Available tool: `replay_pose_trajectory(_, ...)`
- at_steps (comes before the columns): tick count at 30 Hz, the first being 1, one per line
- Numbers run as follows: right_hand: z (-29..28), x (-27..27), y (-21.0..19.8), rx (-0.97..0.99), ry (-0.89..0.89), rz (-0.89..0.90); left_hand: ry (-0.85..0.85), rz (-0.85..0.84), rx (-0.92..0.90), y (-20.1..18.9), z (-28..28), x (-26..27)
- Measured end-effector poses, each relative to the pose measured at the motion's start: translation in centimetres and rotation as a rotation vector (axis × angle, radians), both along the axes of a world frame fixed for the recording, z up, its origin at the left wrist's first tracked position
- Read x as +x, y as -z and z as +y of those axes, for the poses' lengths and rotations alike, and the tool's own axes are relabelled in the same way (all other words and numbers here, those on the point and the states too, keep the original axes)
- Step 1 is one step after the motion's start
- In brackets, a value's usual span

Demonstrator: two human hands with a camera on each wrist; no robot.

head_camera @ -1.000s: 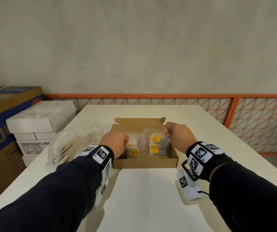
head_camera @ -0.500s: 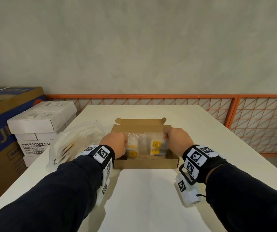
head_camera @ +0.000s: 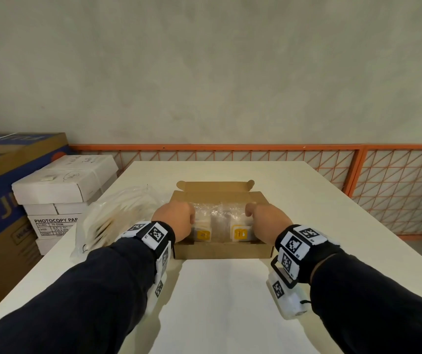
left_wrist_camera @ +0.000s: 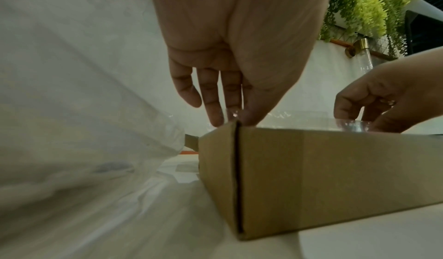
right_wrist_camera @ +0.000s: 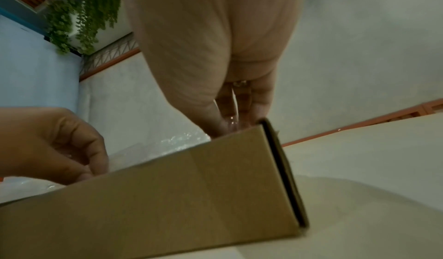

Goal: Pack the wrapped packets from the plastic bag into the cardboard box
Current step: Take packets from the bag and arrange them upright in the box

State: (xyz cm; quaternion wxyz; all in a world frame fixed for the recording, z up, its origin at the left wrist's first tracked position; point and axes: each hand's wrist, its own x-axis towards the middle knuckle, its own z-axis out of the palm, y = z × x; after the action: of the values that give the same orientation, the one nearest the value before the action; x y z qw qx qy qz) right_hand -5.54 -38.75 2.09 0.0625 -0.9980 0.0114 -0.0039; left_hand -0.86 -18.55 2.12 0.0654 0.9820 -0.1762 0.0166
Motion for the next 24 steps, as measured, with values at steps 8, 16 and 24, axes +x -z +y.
replay_pose_trajectory(8, -0.1, 1.0, 1.1, -0.052, -0.03, 0.004, -0.011, -0.006, -0.018, 0.4, 0.2, 0.0)
replay_pose_trajectory(16, 0.2, 1.1, 1.3, -0.099, -0.083, 0.042, -0.014, -0.012, -0.008, 0.6, 0.1, 0.1)
replay_pose_trajectory(24, 0.5, 0.9, 0.5, -0.092, -0.102, 0.079, -0.012, -0.006, 0.002, 0.4, 0.2, 0.1)
